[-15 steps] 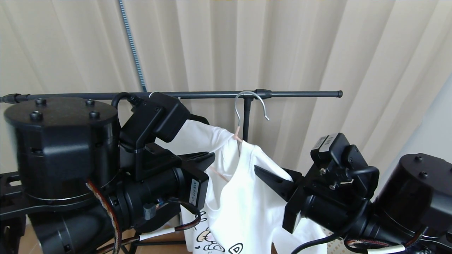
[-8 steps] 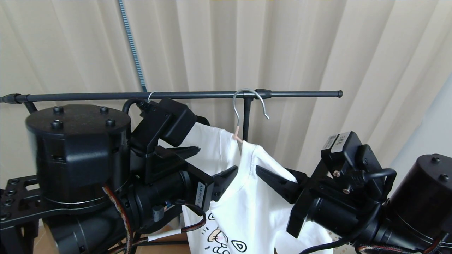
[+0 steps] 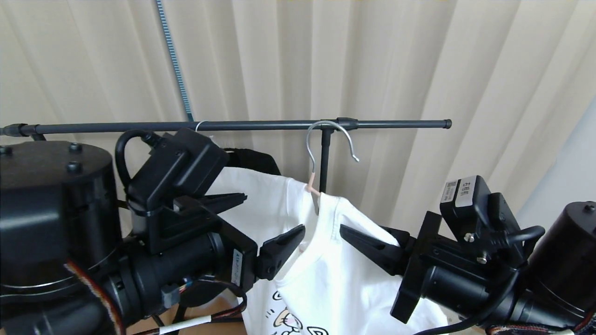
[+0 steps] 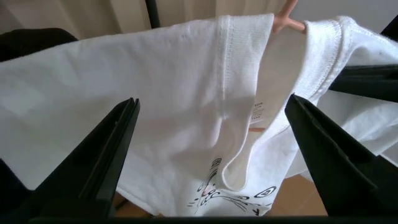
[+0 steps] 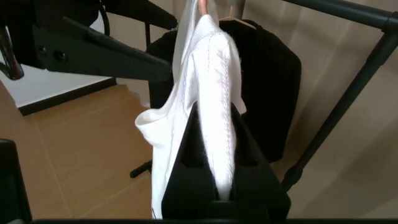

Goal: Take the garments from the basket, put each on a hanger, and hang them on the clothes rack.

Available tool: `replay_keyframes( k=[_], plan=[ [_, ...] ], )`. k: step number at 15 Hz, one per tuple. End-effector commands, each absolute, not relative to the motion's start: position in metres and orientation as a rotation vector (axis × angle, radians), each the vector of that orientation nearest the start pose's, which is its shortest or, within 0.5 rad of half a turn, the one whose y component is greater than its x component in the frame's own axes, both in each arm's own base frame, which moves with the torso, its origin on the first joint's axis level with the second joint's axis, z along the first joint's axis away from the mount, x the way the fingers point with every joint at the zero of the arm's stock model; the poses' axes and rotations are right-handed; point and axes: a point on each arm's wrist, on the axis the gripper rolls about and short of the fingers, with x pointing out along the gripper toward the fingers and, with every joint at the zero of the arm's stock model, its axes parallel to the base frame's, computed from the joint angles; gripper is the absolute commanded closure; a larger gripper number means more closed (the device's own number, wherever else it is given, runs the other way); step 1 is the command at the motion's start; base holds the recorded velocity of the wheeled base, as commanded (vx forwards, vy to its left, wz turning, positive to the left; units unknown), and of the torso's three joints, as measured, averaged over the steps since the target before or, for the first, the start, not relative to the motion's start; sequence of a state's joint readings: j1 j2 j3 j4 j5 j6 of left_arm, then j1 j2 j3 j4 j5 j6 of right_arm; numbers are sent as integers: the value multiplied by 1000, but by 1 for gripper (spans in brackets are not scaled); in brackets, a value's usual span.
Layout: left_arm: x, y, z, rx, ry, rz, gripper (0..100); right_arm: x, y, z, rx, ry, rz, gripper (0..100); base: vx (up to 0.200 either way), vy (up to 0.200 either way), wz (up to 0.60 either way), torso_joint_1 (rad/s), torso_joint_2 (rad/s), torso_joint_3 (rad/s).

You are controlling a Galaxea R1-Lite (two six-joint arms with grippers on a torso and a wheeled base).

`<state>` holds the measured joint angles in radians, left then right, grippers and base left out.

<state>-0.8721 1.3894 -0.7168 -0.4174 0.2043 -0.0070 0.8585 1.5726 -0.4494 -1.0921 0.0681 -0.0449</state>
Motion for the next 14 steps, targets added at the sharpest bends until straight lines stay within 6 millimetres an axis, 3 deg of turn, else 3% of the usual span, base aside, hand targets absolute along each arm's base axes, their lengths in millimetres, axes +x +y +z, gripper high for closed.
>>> replay_keyframes(
  k=[1, 5, 14],
  plan=[
    [139, -145, 230, 106, 168, -674, 0, 164, 180, 173, -53, 6, 910, 100, 0, 0, 0, 0, 0, 0],
    [133, -119, 240, 107, 101, -619, 0, 167, 173, 169, -54, 20, 953, 100, 0, 0, 0, 0, 0, 0],
    [145, -70, 227, 99, 126, -651, 0, 167, 129, 176, -34, -9, 1172, 100, 0, 0, 0, 0, 0, 0]
  ],
)
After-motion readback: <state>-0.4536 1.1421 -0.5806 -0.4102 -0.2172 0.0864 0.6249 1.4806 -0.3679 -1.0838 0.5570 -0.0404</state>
